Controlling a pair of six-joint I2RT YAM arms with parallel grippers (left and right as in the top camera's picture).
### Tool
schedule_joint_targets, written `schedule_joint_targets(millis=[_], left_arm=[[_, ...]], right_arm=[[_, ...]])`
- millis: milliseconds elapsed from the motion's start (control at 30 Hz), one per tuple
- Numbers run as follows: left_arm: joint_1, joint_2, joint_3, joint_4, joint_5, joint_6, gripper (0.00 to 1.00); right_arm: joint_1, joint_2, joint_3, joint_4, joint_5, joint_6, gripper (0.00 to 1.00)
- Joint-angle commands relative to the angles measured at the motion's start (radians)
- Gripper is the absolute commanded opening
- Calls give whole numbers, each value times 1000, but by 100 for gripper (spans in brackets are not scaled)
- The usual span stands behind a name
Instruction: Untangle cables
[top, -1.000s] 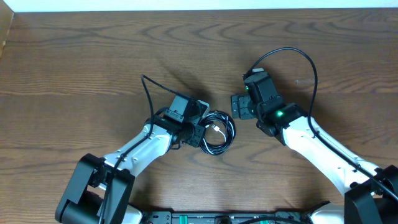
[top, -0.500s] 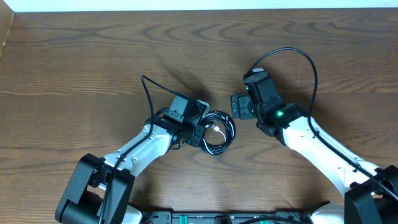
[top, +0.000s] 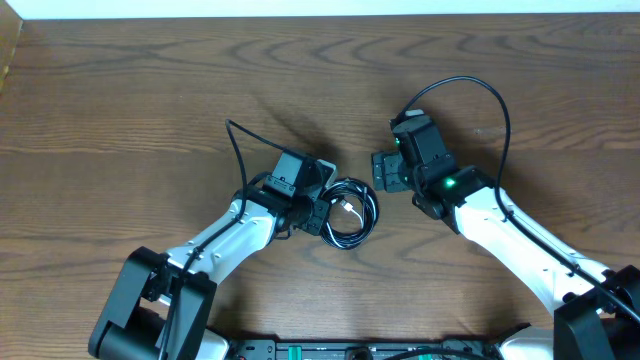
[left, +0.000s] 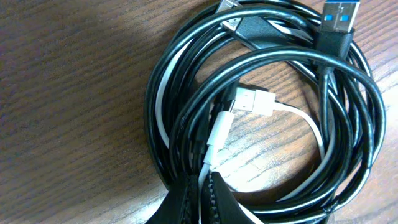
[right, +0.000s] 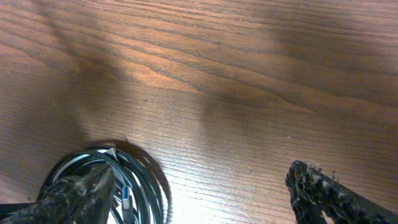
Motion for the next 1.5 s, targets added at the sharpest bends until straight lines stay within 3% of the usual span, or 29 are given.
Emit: schedule_joint_targets(millis=[0,467,667,767,900,967,1133,1267,1467], left_arm=[[-2,-45,27,-14,43,3,8],[-2,-425,46,-53,61,3,7],[-2,-497,46,-54,61,3,8],[-2,-481,45,-62,61,3,11],[-2,-418,45,-87,61,3,42],[-2,-367,45,-100,57,3,50],[-2,-220,45,-99,46,11,51],[-2,-90,45,-98,-38,20,36],[-2,49,45,-69,-42,53,33]], right_arm=[[-3,-8,10,-1,-6,10,84],[-3,-8,10,11,-6,31,83],[-3,-8,10,11,-69,40,81],[-2,-8,10,11,-88,40,82],[-3,-8,10,11,-88,40,83],[-3,-8,10,11,-88,40,83],[-3,-8,10,11,-87,40,84],[-3,-8,10,11,-87,40,84],[-3,-7,10,11,-87,40,85]])
